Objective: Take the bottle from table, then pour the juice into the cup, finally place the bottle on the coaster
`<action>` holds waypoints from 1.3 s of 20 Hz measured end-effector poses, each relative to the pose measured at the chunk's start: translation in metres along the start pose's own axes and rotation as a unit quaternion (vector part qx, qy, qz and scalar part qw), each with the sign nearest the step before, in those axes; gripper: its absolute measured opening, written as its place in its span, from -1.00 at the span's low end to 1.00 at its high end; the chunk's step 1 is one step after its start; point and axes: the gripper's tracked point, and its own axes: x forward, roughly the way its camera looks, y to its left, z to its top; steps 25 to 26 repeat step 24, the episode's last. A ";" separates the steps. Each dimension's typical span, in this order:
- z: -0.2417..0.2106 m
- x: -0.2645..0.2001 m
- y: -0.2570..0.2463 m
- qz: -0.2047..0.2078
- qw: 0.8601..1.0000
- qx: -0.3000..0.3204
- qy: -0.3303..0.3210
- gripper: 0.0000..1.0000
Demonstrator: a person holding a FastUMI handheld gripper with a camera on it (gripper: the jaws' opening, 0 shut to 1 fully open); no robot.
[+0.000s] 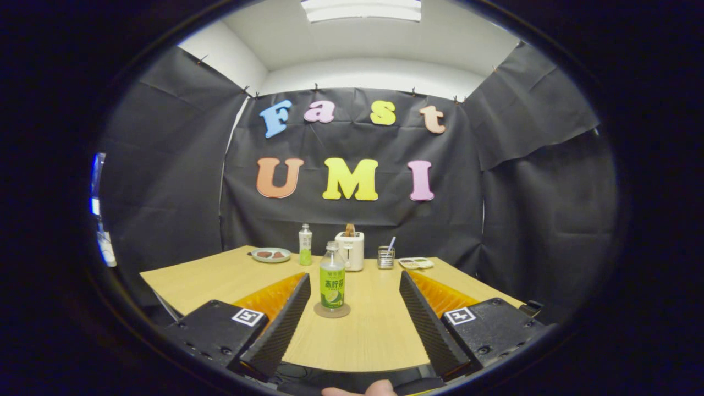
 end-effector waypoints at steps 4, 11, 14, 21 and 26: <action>0.004 -0.001 0.001 -0.001 1.000 0.007 -0.007 1.00; 0.010 0.003 0.007 0.000 1.000 0.011 -0.021 1.00; 0.008 0.007 0.011 0.003 1.000 0.009 -0.019 1.00; 0.009 0.011 0.023 0.012 1.000 -0.001 -0.013 1.00; 0.008 0.013 0.026 0.016 1.000 0.002 -0.010 1.00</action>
